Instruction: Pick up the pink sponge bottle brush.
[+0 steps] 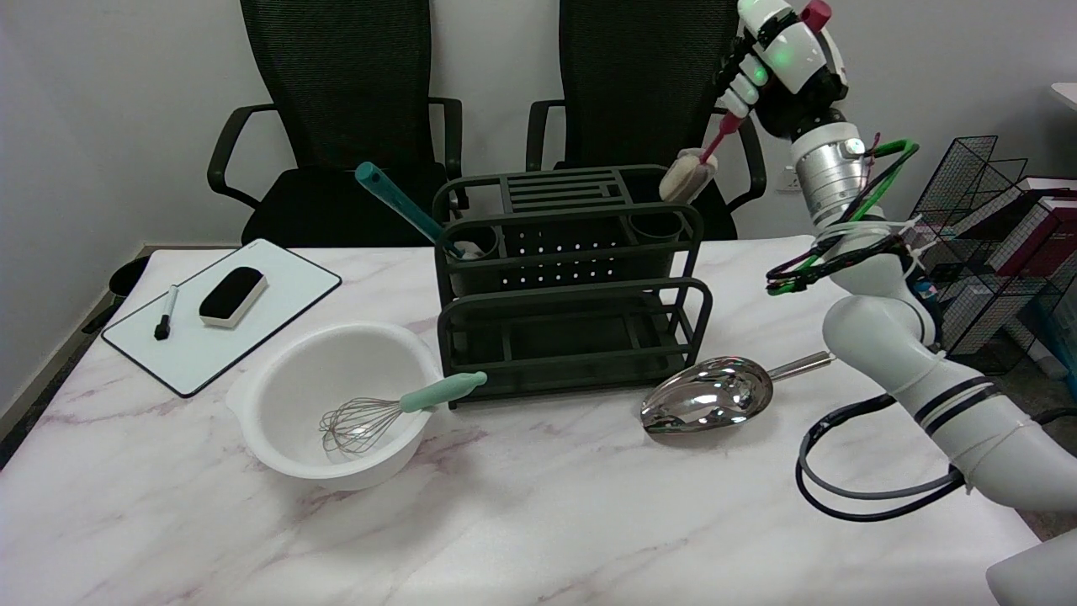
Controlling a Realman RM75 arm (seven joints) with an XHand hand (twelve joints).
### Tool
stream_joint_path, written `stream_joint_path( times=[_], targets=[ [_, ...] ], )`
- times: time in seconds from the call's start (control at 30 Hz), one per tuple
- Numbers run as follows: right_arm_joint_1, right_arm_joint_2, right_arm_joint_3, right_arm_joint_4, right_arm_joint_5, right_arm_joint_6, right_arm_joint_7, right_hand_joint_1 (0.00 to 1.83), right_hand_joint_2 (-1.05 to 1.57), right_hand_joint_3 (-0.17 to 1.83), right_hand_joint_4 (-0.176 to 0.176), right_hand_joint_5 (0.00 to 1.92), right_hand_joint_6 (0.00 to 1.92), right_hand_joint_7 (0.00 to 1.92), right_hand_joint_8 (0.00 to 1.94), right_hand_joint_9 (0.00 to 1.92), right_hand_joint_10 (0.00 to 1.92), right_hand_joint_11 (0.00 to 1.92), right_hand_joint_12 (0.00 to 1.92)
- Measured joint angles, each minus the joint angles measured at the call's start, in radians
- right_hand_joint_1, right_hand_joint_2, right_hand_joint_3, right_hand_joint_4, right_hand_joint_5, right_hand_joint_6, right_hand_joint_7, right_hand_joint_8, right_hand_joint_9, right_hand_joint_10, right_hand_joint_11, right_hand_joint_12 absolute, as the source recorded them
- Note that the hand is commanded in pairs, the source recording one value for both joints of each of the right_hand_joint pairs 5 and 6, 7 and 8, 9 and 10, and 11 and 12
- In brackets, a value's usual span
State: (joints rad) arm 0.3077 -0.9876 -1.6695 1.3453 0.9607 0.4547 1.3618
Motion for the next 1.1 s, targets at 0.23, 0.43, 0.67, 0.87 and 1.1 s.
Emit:
stream_joint_path(
  times=[0.23, 0.43, 0.67, 0.87, 1.1],
  targets=[
    [-0.036, 0.001, 0.042, 0.037, 0.000, 0.019, 0.000, 0.90, 1.57, 0.94, 0.000, 1.92, 1.92, 1.92, 1.92, 1.92, 1.92, 1.92, 1.92],
    [-0.069, 0.001, 0.081, 0.059, -0.001, 0.042, -0.001, 0.90, 1.57, 0.94, 0.000, 1.92, 1.92, 1.92, 1.92, 1.92, 1.92, 1.92, 1.92],
    [-0.116, 0.001, 0.119, 0.066, -0.001, 0.075, -0.011, 0.90, 1.57, 0.95, 0.000, 1.92, 1.92, 1.92, 1.92, 1.92, 1.92, 1.92, 1.92],
    [-0.152, -0.002, 0.144, 0.062, 0.000, 0.105, -0.035, 0.91, 1.57, 0.95, 0.000, 1.92, 1.92, 1.92, 1.92, 1.92, 1.92, 1.92, 1.92],
    [-0.207, -0.009, 0.164, 0.072, 0.002, 0.132, -0.060, 0.94, 1.57, 0.98, 0.000, 1.92, 1.92, 1.92, 1.92, 1.92, 1.92, 1.92, 1.92]
  ],
)
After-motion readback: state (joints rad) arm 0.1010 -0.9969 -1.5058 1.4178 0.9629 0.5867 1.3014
